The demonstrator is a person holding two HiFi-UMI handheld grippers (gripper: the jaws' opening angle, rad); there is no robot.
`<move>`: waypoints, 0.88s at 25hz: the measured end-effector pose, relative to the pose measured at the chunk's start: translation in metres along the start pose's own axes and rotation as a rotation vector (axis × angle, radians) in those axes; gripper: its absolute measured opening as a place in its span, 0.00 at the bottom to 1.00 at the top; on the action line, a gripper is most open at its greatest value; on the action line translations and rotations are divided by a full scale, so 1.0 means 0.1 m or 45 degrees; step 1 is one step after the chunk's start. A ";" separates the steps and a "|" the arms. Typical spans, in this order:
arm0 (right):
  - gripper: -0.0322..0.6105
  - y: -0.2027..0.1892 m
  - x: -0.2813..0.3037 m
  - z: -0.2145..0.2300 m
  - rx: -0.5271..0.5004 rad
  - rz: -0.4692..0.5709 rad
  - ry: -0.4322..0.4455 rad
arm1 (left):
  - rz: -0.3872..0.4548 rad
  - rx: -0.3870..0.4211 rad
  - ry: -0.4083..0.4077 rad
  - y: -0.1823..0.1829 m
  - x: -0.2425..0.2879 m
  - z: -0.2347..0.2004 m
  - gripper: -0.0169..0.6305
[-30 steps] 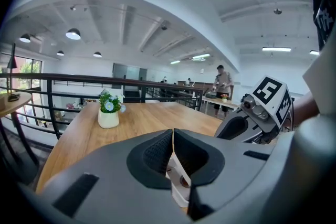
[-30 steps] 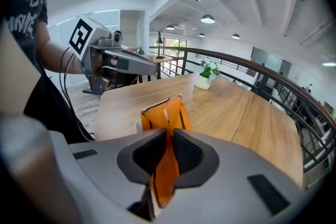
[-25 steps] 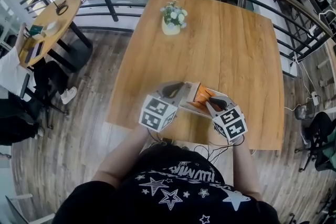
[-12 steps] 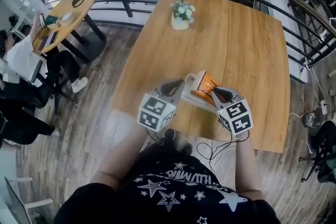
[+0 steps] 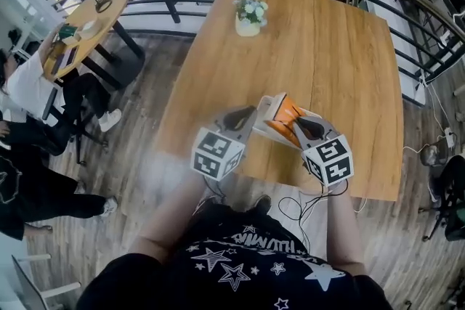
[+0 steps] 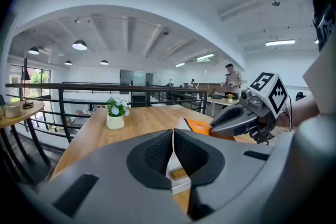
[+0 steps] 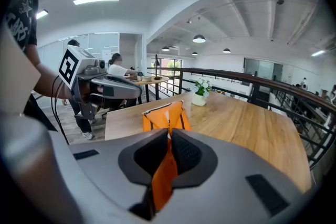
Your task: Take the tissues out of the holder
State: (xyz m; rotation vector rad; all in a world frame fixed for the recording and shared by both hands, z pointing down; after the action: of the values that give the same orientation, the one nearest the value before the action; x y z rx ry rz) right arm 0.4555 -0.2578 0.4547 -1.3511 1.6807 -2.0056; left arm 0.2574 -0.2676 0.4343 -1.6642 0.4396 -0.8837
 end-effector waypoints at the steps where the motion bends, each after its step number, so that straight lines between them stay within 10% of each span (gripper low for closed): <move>1: 0.10 0.02 0.00 -0.04 0.005 -0.002 -0.014 | 0.003 0.000 -0.018 -0.01 -0.01 -0.03 0.05; 22: 0.10 0.67 0.27 -1.44 0.165 0.065 -0.302 | 0.067 0.031 -0.256 -0.18 -1.13 -1.01 0.05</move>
State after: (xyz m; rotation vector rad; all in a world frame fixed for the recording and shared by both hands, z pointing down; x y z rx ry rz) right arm 0.3097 -0.1996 0.4198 -1.4218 1.4415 -1.8103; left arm 0.1063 -0.2512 0.4225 -1.6921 0.3317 -0.6727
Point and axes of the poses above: the fingertips, and each gripper's own axes: x forward along the fingers, z to its right, y out of its top, the point moved 8 cm from there along -x, backward along the fingers, and after that the axes turned 2 degrees about -x, right-handed, at the moved point
